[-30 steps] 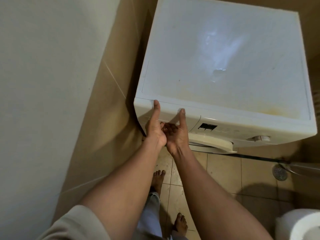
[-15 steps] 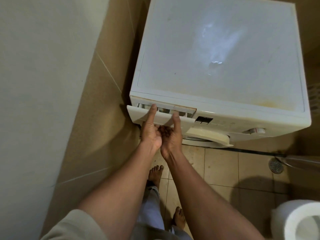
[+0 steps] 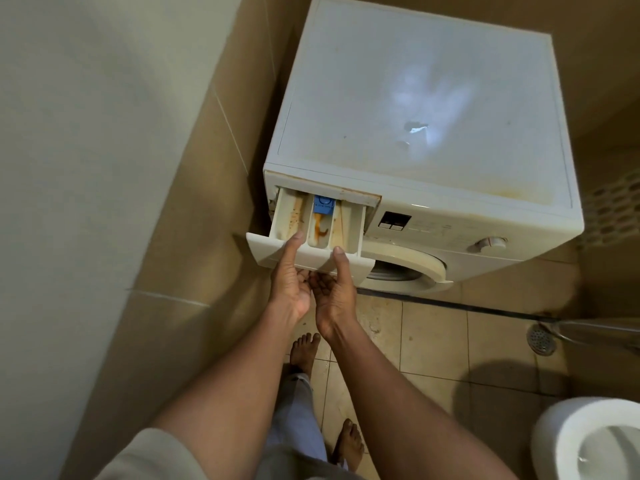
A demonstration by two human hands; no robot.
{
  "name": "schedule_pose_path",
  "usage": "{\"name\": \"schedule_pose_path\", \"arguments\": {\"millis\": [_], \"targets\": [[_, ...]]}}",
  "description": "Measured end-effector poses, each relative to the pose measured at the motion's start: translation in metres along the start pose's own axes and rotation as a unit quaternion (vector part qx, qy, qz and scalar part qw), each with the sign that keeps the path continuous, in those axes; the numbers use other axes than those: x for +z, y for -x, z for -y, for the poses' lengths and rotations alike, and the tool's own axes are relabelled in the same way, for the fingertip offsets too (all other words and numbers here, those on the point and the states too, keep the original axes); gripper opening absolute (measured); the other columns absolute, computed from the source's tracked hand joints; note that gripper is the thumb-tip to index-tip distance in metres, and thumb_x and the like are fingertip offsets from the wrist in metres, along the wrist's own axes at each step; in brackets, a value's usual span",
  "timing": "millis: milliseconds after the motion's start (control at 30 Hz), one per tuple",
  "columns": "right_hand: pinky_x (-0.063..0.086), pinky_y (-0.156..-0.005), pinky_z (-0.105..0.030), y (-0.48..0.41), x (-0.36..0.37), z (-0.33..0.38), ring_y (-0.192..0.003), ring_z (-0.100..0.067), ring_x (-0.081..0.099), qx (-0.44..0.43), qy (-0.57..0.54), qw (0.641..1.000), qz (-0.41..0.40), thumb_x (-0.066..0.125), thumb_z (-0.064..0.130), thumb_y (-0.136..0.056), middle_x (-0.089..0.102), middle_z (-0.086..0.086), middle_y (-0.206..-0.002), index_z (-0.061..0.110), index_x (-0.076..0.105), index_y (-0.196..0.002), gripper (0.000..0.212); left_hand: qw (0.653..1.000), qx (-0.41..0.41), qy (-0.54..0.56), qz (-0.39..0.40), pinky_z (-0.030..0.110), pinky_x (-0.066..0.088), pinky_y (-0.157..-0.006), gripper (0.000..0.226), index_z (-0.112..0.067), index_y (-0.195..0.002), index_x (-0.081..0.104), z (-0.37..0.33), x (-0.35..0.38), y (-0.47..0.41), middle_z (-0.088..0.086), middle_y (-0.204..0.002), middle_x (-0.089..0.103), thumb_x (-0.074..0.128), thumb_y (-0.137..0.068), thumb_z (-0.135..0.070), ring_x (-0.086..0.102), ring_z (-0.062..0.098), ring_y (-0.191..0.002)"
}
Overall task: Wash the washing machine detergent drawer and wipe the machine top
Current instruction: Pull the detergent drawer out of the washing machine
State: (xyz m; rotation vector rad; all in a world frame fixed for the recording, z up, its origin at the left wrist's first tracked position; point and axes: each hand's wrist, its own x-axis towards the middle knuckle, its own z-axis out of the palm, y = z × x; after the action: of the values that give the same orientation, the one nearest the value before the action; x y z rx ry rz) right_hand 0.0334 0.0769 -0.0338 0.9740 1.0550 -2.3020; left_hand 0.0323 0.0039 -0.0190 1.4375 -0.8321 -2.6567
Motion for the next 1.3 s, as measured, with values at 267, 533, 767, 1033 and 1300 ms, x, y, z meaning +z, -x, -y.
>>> {"name": "schedule_pose_path", "arguments": {"millis": [267, 533, 767, 1033, 1300], "targets": [[0.058, -0.060, -0.031, 0.036, -0.022, 0.014, -0.076, -0.020, 0.072, -0.058, 0.342, 0.936, -0.063, 0.065, 0.068, -0.077, 0.074, -0.007, -0.085, 0.014, 0.070, -0.099, 0.058, 1.000, 0.014, -0.024, 0.009, 0.045, 0.055, -0.098, 0.056, -0.015, -0.132, 0.051, 0.006, -0.016, 0.015, 0.017, -0.115, 0.066, 0.074, -0.081, -0.023, 0.065, 0.030, -0.107], [0.050, -0.062, -0.026, 0.038, 0.024, 0.062, -0.074, -0.011, 0.060, -0.391, 0.675, 0.622, -0.070, 0.058, 0.037, -0.092, 0.064, 0.005, -0.081, 0.018, 0.064, -0.095, 0.021, 0.999, 0.010, -0.037, 0.017, 0.041, 0.057, -0.091, 0.064, -0.016, -0.137, 0.048, 0.001, -0.019, 0.012, 0.020, -0.126, 0.060, 0.075, -0.081, -0.025, 0.060, 0.029, -0.112], [0.054, -0.083, -0.043, -0.023, 0.058, 0.069, -0.103, -0.029, 0.056, -0.205, 0.859, 0.467, 0.053, 0.055, 0.015, -0.092, 0.052, -0.012, -0.126, 0.031, 0.010, -0.155, 0.079, 0.998, -0.003, -0.062, 0.025, 0.039, 0.059, -0.087, 0.064, -0.018, -0.138, 0.048, -0.001, -0.026, 0.004, 0.019, -0.128, 0.060, 0.075, -0.081, -0.027, 0.061, 0.030, -0.113], [0.056, -0.071, -0.038, -0.043, 0.064, 0.053, -0.087, -0.024, 0.057, -0.208, 0.873, 0.439, 0.040, 0.059, 0.021, -0.093, 0.054, -0.009, -0.100, 0.024, 0.007, -0.156, 0.081, 0.995, -0.012, -0.089, 0.033, 0.049, 0.051, -0.103, 0.044, -0.017, -0.124, 0.053, -0.003, -0.030, 0.000, 0.016, -0.114, 0.062, 0.071, -0.085, -0.027, 0.061, 0.029, -0.111], [0.054, -0.074, -0.036, -0.042, 0.060, 0.052, -0.091, -0.023, 0.056, -0.209, 0.853, 0.477, 0.037, 0.054, 0.019, -0.095, 0.052, -0.009, -0.106, 0.026, 0.010, -0.156, 0.075, 0.996, -0.028, -0.076, 0.029, 0.052, 0.049, -0.104, 0.020, -0.017, -0.104, 0.056, -0.008, -0.018, 0.007, 0.016, -0.105, 0.059, 0.065, -0.086, -0.017, 0.059, 0.029, -0.104]]}}
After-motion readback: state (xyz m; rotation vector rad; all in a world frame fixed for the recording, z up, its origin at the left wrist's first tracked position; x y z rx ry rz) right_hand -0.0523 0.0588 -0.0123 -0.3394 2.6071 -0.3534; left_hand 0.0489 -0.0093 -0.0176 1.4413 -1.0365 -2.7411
